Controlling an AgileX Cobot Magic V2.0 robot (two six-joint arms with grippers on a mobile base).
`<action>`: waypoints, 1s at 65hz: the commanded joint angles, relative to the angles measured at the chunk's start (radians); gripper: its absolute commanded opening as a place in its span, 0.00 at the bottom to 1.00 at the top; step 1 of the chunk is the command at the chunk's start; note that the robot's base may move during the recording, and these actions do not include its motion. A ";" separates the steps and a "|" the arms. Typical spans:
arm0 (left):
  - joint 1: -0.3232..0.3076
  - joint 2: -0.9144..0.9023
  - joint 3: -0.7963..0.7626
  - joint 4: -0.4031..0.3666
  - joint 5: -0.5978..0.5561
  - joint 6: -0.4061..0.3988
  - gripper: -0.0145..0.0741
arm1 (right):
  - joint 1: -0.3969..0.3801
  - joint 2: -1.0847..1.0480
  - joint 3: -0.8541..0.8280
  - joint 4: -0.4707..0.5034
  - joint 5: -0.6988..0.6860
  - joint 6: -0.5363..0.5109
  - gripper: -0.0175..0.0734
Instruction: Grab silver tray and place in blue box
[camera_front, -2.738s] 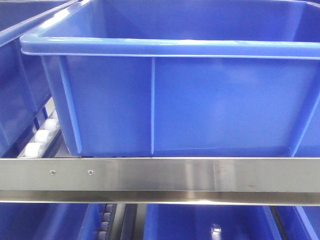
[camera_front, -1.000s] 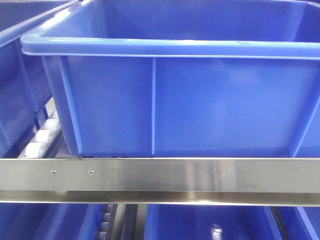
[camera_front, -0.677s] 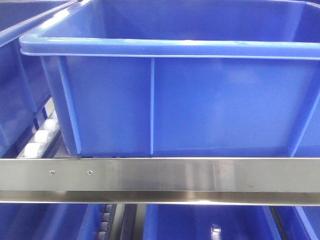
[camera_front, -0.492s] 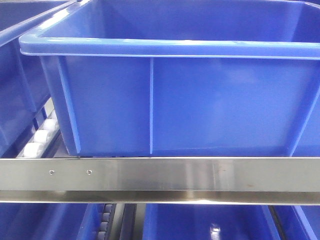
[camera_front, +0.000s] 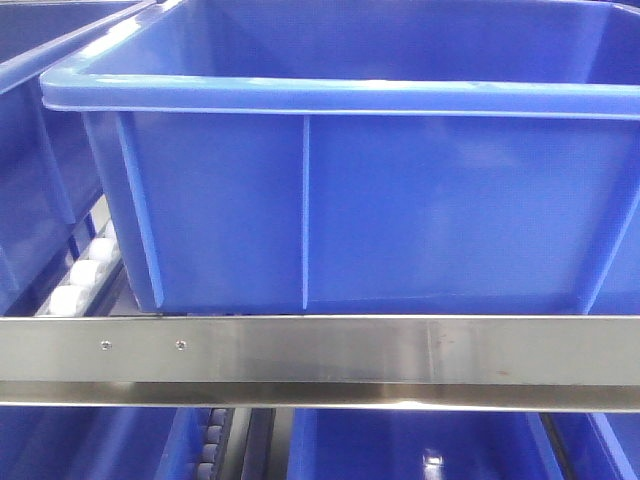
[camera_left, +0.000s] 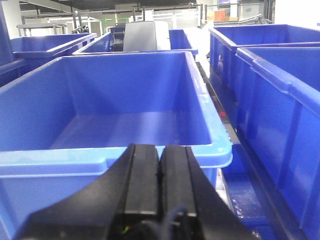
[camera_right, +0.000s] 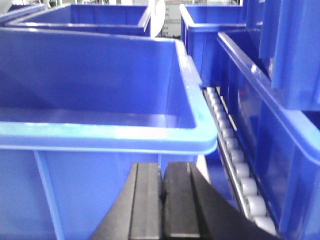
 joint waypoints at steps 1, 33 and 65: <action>0.001 -0.017 -0.004 -0.007 -0.089 -0.001 0.05 | -0.007 -0.021 0.006 -0.010 -0.101 -0.012 0.25; 0.001 -0.017 -0.004 -0.007 -0.089 -0.001 0.05 | -0.007 -0.021 0.006 -0.010 -0.100 -0.012 0.25; 0.001 -0.017 -0.004 -0.007 -0.089 -0.001 0.05 | -0.007 -0.021 0.006 -0.010 -0.100 -0.012 0.25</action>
